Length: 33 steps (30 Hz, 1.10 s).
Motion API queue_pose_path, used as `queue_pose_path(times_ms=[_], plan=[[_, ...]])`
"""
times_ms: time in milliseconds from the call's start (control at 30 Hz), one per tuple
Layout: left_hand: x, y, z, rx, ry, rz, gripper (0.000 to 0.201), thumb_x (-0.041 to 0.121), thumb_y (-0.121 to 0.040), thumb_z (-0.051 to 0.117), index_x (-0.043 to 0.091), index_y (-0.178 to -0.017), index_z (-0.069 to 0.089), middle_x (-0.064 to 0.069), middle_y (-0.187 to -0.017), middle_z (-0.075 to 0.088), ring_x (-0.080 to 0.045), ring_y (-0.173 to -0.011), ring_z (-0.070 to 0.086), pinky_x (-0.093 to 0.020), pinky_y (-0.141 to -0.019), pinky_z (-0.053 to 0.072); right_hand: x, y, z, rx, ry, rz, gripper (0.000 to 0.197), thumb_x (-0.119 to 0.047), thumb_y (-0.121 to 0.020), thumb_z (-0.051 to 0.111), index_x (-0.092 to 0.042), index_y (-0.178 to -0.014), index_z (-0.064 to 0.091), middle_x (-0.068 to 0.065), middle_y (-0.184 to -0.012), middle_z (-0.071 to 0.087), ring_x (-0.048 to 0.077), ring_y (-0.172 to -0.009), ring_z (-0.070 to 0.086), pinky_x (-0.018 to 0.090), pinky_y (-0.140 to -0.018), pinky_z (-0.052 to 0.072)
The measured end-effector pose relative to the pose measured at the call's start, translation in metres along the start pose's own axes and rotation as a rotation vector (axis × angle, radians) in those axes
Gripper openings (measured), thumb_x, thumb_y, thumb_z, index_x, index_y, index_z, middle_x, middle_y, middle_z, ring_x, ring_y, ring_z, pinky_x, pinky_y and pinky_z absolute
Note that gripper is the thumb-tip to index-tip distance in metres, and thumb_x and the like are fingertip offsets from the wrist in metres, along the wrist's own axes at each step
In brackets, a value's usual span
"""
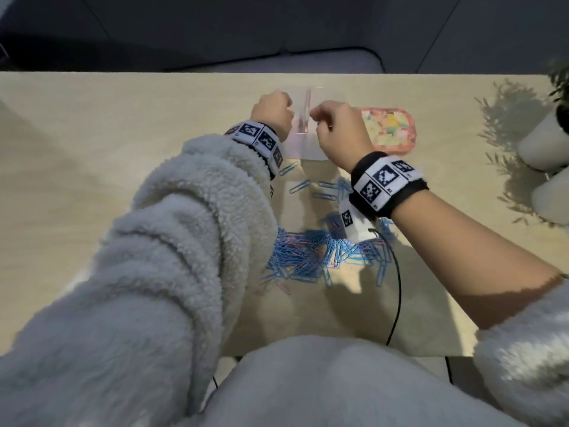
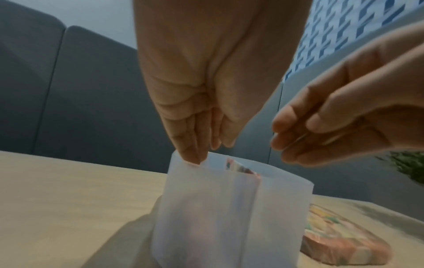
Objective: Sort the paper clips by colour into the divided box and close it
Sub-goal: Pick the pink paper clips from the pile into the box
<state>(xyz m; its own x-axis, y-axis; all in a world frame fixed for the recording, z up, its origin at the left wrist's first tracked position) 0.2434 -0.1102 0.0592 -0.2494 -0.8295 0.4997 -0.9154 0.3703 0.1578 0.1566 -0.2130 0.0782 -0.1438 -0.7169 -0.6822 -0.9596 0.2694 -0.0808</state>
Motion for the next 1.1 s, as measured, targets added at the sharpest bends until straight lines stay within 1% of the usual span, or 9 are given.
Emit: queue_pose_path(times_ms=[133, 233, 333, 400, 500, 600, 733, 933, 1100], plan=[[-0.003, 0.019, -0.005, 0.057, 0.099, 0.079, 0.038, 0.008, -0.094, 0.038, 0.012, -0.129, 0.052, -0.010, -0.134, 0.055, -0.027, -0.125, 0.048, -0.030, -0.106, 0.035, 0.007, 0.027, 0.012, -0.016, -0.064, -0.007, 0.029, 0.002, -0.082, 0.042, -0.002, -0.096, 0.066, 0.015, -0.097, 0.070, 0.027, -0.091, 0.062, 0.030, -0.083, 0.047], [-0.030, 0.061, -0.013, 0.186, 0.113, 0.144, 0.030, 0.010, -0.092, 0.045, 0.013, -0.116, 0.061, -0.006, -0.124, 0.062, -0.026, -0.118, 0.052, -0.032, -0.103, 0.036, 0.010, 0.048, 0.042, -0.210, -0.020, -0.075, 0.020, -0.008, -0.088, 0.051, -0.004, -0.101, 0.065, 0.013, -0.100, 0.070, 0.027, -0.091, 0.063, 0.034, -0.084, 0.049], [-0.084, 0.109, 0.001, 0.128, 0.043, 0.003, 0.025, 0.021, -0.090, 0.053, 0.018, -0.111, 0.065, -0.003, -0.118, 0.065, -0.028, -0.116, 0.052, -0.043, -0.103, 0.038, 0.015, 0.076, 0.080, -0.523, 0.091, -0.095, 0.018, -0.014, -0.088, 0.056, -0.007, -0.103, 0.066, 0.011, -0.105, 0.067, 0.022, -0.093, 0.060, 0.030, -0.085, 0.045], [-0.116, 0.140, 0.014, 0.077, -0.002, -0.072, 0.020, 0.025, -0.087, 0.058, 0.020, -0.104, 0.066, -0.005, -0.111, 0.065, -0.030, -0.110, 0.053, -0.045, -0.098, 0.040, 0.011, 0.094, 0.099, -0.619, 0.155, -0.168, 0.021, -0.018, -0.089, 0.057, -0.012, -0.106, 0.065, 0.010, -0.110, 0.062, 0.024, -0.102, 0.055, 0.028, -0.086, 0.039], [-0.138, 0.173, 0.029, 0.040, -0.029, -0.073, 0.015, 0.025, -0.083, 0.065, 0.020, -0.097, 0.068, -0.005, -0.101, 0.064, -0.027, -0.101, 0.054, -0.045, -0.091, 0.043, -0.002, 0.117, 0.119, -0.692, 0.235, -0.324, 0.028, -0.027, -0.089, 0.057, -0.019, -0.114, 0.064, 0.007, -0.119, 0.056, 0.027, -0.112, 0.045, 0.040, -0.095, 0.040], [-0.137, 0.192, 0.040, -0.027, -0.055, 0.009, 0.019, 0.022, -0.082, 0.065, 0.019, -0.101, 0.071, -0.007, -0.104, 0.067, -0.028, -0.099, 0.057, -0.043, -0.090, 0.046, -0.006, 0.130, 0.122, -0.697, 0.323, -0.459, 0.026, -0.027, -0.088, 0.057, -0.018, -0.110, 0.067, 0.007, -0.119, 0.056, 0.030, -0.108, 0.046, 0.042, -0.093, 0.040], [-0.135, 0.211, 0.045, -0.041, -0.093, 0.094, 0.021, 0.017, -0.084, 0.064, 0.014, -0.102, 0.073, -0.008, -0.108, 0.066, -0.028, -0.100, 0.057, -0.039, -0.091, 0.043, 0.012, 0.133, 0.108, -0.614, 0.356, -0.490, 0.019, -0.023, -0.087, 0.056, -0.013, -0.098, 0.068, 0.012, -0.108, 0.060, 0.035, -0.098, 0.051, 0.043, -0.087, 0.044], [-0.143, 0.219, 0.048, -0.073, -0.041, 0.047, 0.014, 0.018, -0.084, 0.063, 0.012, -0.093, 0.073, -0.007, -0.100, 0.064, -0.026, -0.098, 0.054, -0.034, -0.088, 0.039, 0.022, 0.119, 0.088, -0.474, 0.364, -0.319, 0.024, -0.025, -0.091, 0.049, -0.010, -0.097, 0.067, 0.010, -0.100, 0.064, 0.031, -0.097, 0.052, 0.040, -0.084, 0.041], [-0.138, 0.202, 0.034, 0.103, 0.009, -0.056, 0.016, 0.019, -0.089, 0.058, 0.013, -0.099, 0.068, -0.006, -0.104, 0.062, -0.022, -0.102, 0.051, -0.033, -0.090, 0.039, 0.003, 0.099, 0.102, -0.424, 0.348, -0.182, 0.022, -0.021, -0.092, 0.050, -0.009, -0.099, 0.066, 0.012, -0.103, 0.065, 0.032, -0.105, 0.053, 0.041, -0.087, 0.044]])
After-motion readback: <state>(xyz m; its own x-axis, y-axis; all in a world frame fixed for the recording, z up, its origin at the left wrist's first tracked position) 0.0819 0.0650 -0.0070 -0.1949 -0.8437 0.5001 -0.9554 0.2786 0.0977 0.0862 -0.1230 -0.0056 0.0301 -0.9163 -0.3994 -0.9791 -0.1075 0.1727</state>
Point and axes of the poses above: each hand's wrist, its own y-axis away from the middle knuckle, its own z-axis out of the palm, x = y × z, the point moved 5 cm from there along -y, towards the middle knuckle
